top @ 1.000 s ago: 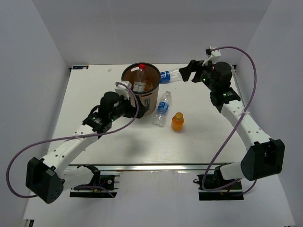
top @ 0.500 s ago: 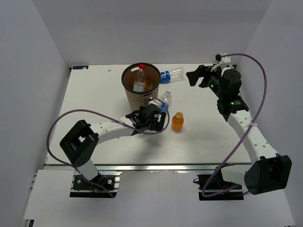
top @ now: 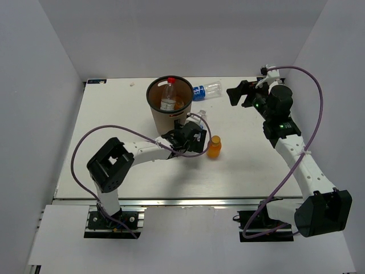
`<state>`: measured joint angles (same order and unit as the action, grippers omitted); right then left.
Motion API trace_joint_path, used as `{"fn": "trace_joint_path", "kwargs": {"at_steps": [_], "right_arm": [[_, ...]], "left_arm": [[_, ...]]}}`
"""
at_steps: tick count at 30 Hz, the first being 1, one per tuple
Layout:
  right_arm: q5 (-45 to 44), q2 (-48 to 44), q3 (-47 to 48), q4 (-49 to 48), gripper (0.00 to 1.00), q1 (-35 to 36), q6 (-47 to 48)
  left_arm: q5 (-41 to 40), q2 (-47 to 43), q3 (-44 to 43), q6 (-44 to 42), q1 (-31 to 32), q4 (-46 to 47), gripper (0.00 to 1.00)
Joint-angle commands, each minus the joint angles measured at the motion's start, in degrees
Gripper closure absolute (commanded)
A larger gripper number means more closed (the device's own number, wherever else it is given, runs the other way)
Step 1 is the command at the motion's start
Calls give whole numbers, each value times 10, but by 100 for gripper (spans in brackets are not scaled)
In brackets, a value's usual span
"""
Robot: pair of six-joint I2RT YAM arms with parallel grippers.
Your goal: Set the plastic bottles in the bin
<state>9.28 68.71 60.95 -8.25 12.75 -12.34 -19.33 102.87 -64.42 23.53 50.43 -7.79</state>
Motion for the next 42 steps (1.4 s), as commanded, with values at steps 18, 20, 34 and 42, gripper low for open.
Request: {"fn": "trace_joint_path", "kwargs": {"at_steps": [18,20,34,42], "right_arm": [[27,3,-6,-19,11,-17,20],[28,3,-7,-23,11,-18,20],[33,5,-10,-26,11,-19,20],[31,7,-10,-30,11,-20,19]], "left_arm": [[-67,73,-84,-10,1,1,16],[-68,62,-73,-9,0,8,27],[-24,-89,-43,-93,1,70,85],[86,-175,-67,-110,0,96,87]]}}
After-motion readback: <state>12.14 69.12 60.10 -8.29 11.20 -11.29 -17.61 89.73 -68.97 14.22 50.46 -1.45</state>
